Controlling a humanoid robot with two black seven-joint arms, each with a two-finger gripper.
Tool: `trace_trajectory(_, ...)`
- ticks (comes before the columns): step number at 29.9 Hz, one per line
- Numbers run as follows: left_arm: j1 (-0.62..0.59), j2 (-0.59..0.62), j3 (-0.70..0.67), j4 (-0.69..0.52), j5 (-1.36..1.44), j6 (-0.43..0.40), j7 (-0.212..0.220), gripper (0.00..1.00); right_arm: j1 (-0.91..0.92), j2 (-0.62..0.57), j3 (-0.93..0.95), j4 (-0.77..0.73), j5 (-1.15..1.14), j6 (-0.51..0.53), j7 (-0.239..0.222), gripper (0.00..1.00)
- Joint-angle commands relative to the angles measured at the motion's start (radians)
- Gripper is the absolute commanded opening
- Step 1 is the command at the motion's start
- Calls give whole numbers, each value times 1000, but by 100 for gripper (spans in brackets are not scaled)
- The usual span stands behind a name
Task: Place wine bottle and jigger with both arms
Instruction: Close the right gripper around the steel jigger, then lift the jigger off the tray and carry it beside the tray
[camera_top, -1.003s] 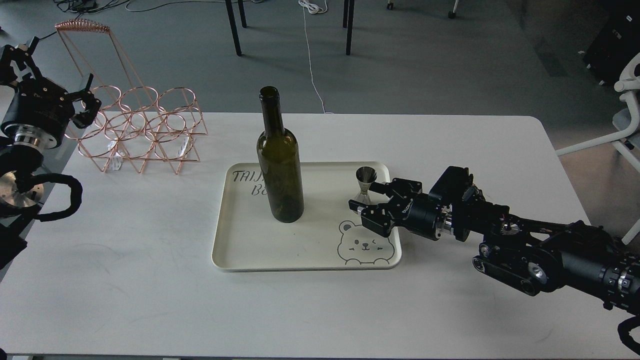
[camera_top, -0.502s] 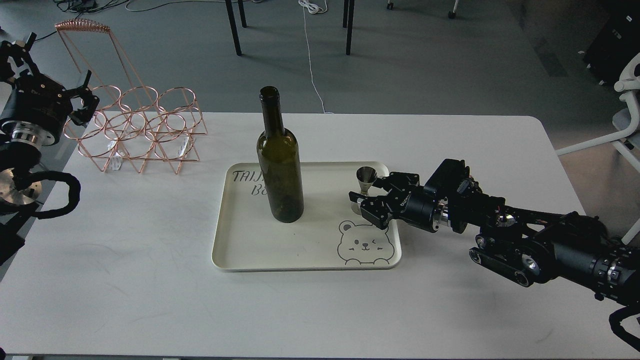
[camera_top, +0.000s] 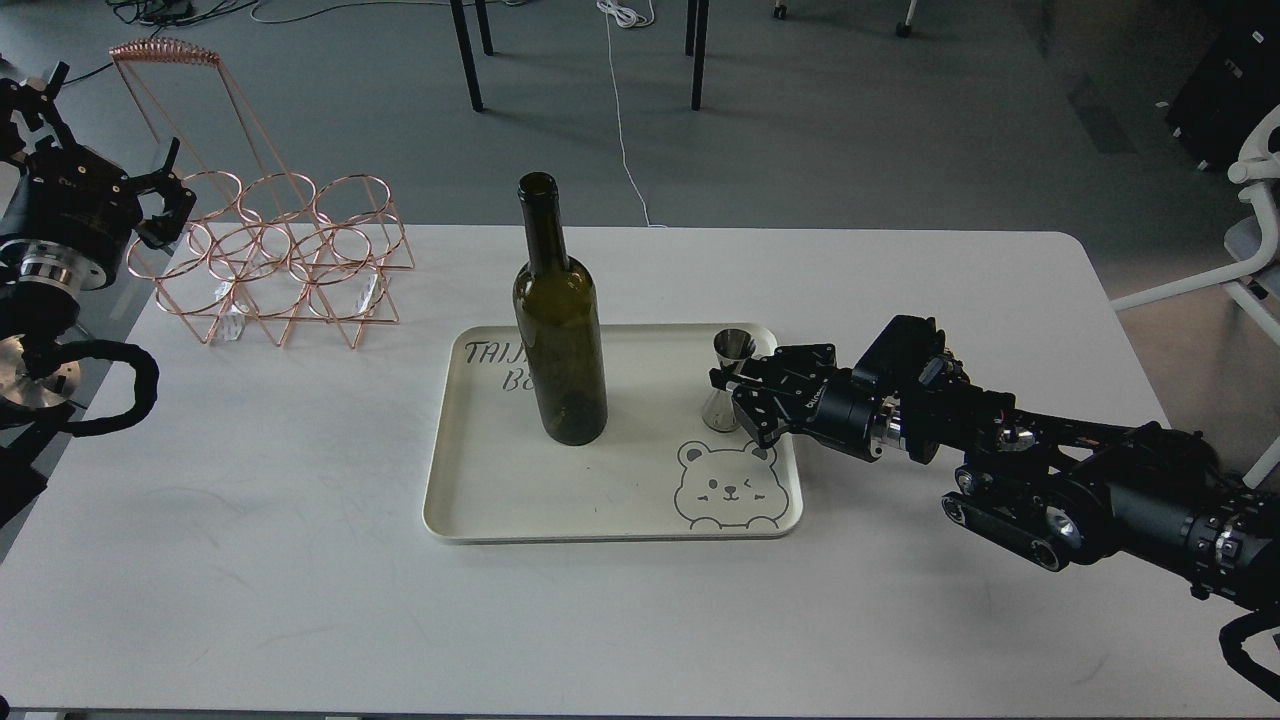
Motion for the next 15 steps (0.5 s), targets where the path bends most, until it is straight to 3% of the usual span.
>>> trace_trajectory(1, 1, -2, 5, 0, 2, 4, 2, 98, -2, -1, -1, 0, -1, -2, 3, 14)
trace_trajectory(5, 1, 0, 6, 0, 2, 4, 2, 98, -1, 1, -1, 0, 0, -9, 3, 5)
trace_trajectory(15, -1, 3, 3, 0, 0, 1, 2, 98, 39, -37, 6, 23, 3, -100, 7, 5)
